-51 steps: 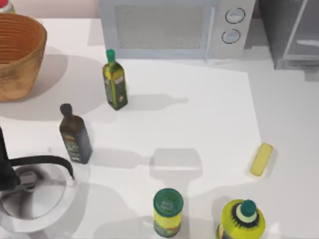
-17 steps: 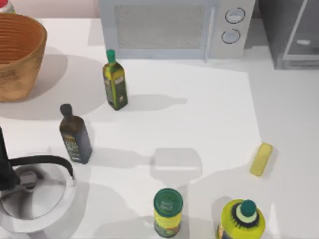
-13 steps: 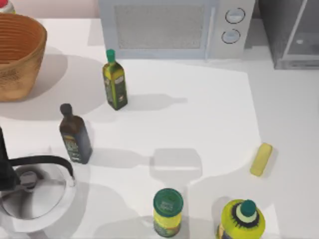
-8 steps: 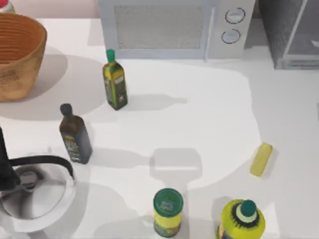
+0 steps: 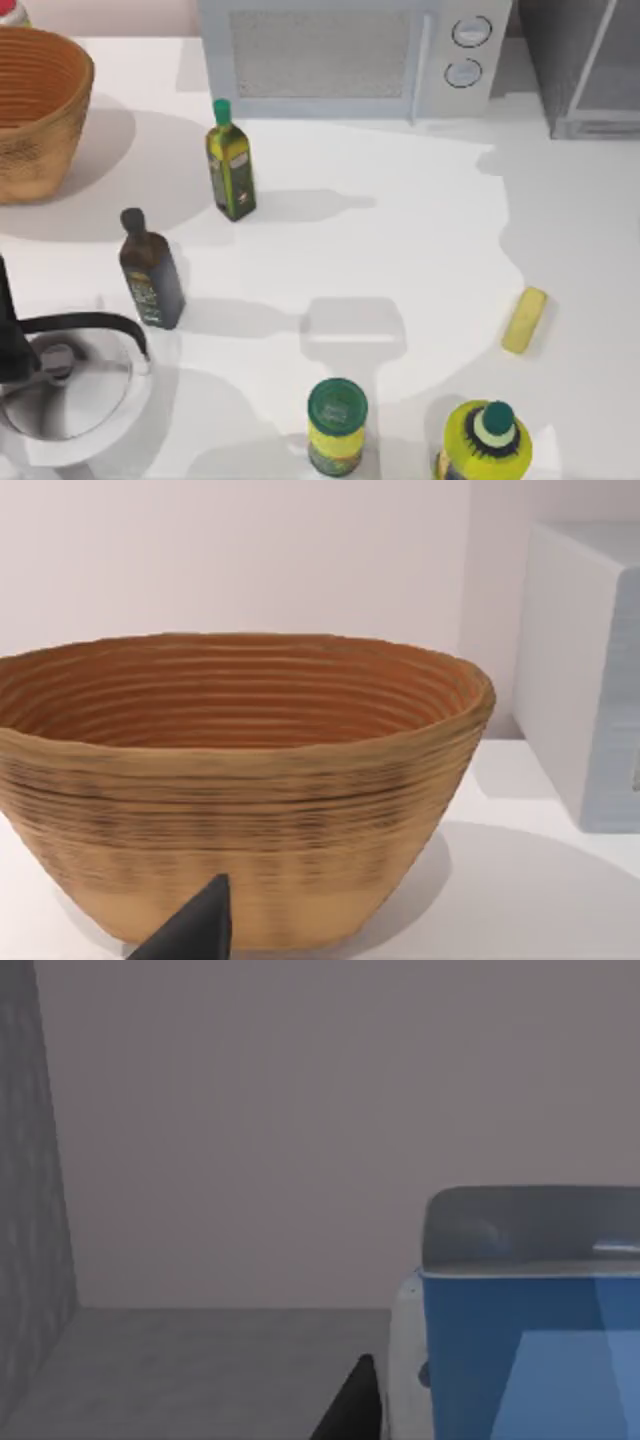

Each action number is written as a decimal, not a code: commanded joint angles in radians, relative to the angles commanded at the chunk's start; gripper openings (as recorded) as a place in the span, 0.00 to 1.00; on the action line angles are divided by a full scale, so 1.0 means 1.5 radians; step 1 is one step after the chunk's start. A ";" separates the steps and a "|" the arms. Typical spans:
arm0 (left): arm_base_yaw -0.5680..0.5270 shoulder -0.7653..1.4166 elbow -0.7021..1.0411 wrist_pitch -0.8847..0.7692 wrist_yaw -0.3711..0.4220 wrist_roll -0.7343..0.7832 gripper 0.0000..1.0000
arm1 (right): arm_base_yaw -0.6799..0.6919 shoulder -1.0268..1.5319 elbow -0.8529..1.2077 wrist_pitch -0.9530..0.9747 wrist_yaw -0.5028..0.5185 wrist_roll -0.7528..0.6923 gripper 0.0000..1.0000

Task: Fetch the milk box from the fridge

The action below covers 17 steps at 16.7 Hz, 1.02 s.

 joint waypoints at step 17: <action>0.000 0.000 0.000 0.000 0.000 0.000 1.00 | -0.010 -0.166 -0.261 0.068 -0.018 -0.001 0.00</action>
